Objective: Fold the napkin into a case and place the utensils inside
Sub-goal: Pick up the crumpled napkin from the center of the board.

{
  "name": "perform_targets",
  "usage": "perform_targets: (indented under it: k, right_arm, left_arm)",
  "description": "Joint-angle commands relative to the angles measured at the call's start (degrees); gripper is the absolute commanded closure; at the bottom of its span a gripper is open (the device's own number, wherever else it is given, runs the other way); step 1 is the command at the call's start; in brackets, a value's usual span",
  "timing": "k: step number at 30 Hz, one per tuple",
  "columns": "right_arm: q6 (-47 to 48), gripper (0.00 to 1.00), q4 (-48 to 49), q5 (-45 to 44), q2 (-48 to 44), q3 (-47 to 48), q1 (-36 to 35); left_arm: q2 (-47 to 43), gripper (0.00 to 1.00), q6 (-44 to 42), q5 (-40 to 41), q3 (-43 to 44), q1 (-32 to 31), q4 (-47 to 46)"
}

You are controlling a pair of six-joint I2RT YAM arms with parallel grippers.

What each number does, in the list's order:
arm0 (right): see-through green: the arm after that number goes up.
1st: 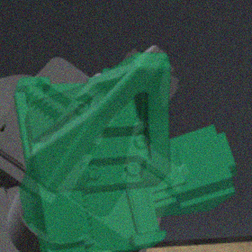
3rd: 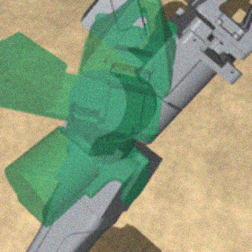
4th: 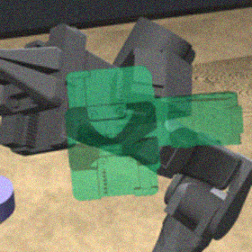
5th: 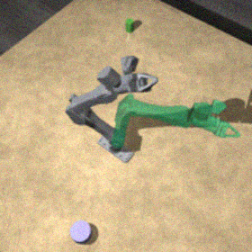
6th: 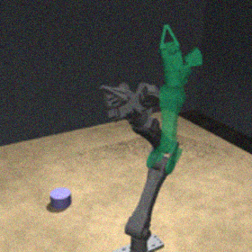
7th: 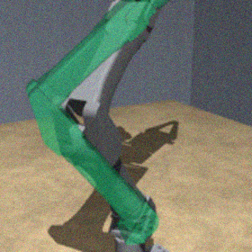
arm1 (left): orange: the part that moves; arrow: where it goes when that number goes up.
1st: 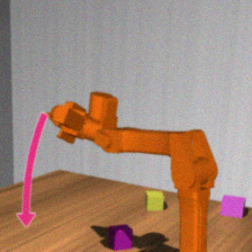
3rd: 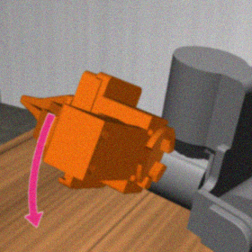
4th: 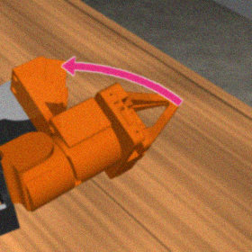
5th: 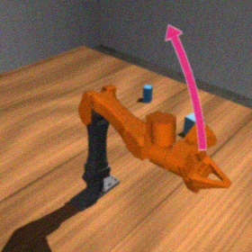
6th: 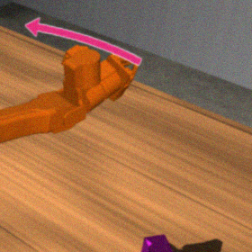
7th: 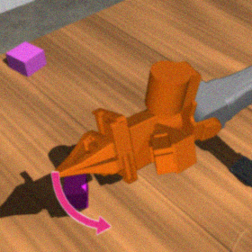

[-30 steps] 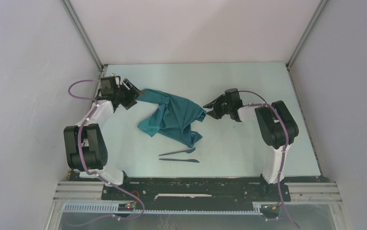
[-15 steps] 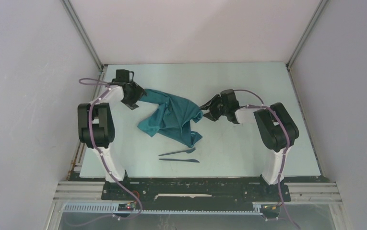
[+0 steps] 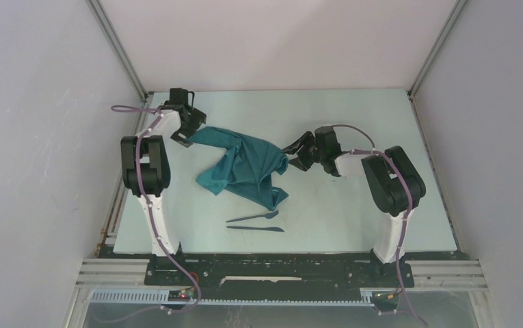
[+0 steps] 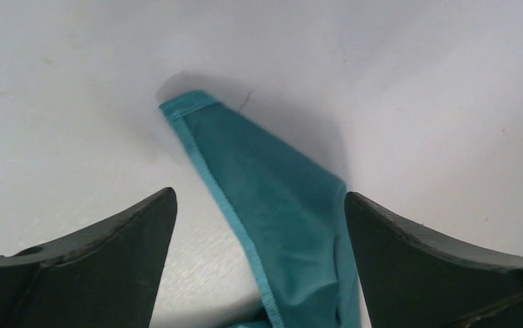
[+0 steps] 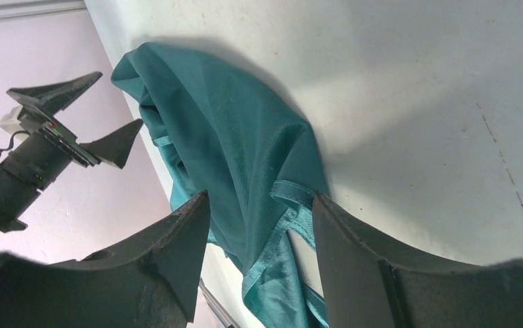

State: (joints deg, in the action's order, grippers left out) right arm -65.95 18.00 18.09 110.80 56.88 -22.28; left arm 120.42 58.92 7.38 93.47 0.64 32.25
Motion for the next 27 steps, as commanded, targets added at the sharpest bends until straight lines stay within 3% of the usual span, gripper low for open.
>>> perform_targets:
  k: [1,8,14,18,21,23,27]
  right_arm:
    - [1.1,0.35,1.8,0.1,1.6,1.8,-0.8]
    - [1.8,0.34,-0.1,-2.4,2.6,3.6,-1.4]
    - [1.4,0.37,0.2,-2.1,3.7,4.5,-1.6]
    - [3.5,0.36,-3.5,-2.2,0.8,3.7,-2.2]
    - [6.2,0.34,-6.9,-7.1,-1.0,3.7,-2.7]
    - [9.1,0.34,-15.2,-11.8,-1.6,6.3,-3.1]
    - [13.9,0.31,-23.8,-19.5,-3.5,9.0,-4.5]
  left_arm:
    - [4.0,0.0,-1.0,2.3,5.2,0.4,1.3]
    - [5.8,0.05,0.5,-0.9,5.1,0.5,0.6]
    - [5.5,0.36,-1.8,-1.4,4.8,1.3,-1.1]
    - [4.8,0.62,-5.7,-1.6,5.5,1.7,-2.1]
    - [4.4,0.76,-8.0,-2.3,6.5,1.8,-2.3]
    - [3.9,0.84,-9.2,-3.1,6.8,1.8,-2.7]
    - [2.5,0.92,-11.0,-4.7,7.4,1.8,-3.3]
